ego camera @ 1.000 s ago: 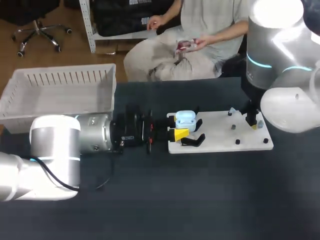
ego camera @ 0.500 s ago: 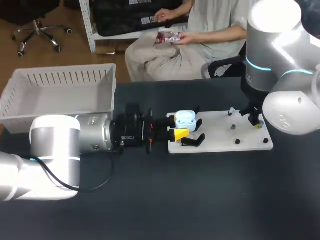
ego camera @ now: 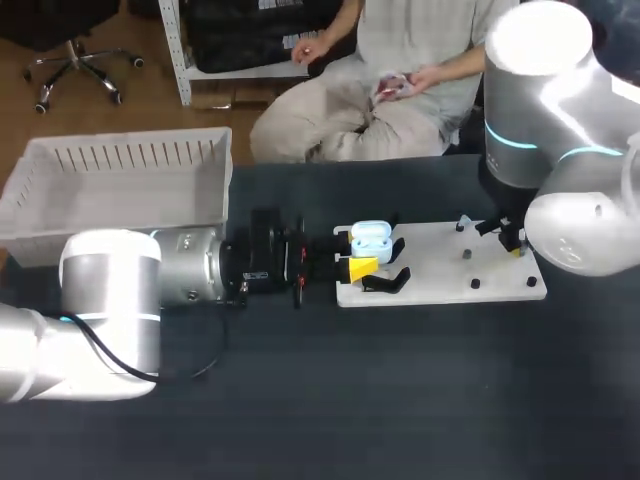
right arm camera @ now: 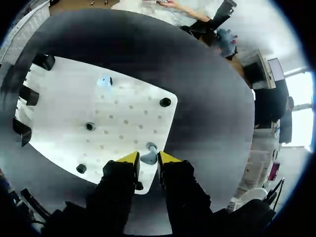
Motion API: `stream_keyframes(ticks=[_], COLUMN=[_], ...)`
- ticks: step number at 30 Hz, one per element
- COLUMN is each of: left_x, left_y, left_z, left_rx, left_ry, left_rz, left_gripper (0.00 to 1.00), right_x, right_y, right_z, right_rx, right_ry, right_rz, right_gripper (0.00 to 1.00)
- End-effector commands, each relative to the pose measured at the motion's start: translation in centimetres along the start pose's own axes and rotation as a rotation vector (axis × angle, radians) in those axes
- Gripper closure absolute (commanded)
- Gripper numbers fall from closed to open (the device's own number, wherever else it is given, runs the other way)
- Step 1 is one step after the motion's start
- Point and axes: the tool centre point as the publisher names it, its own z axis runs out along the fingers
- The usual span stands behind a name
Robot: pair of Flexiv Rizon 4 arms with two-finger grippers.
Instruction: Pick up each earbud case from the left stands, insert the matching earbuds, close the lid, and place the case in the box.
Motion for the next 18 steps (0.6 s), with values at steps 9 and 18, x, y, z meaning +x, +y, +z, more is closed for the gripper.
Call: stream_keyframes(ticks=[9,18], left_x=[0.1,0.1], left_y=[0.0,0.0], left_z=[0.0,0.0], left_rx=[-0.002,-0.002], left_ry=[-0.004,-0.004], left_rz=[0.002,0.002], left_gripper=[1.0,1.0], right_x=[0.4,0.9], right_y=[0.1,0.6], right_z=[-0.1,-3.0], right_rx=[0.014,0.028], right_ry=[0.001,-0.022], right_rz=[0.013,0.021], right_gripper=[1.0,1.0])
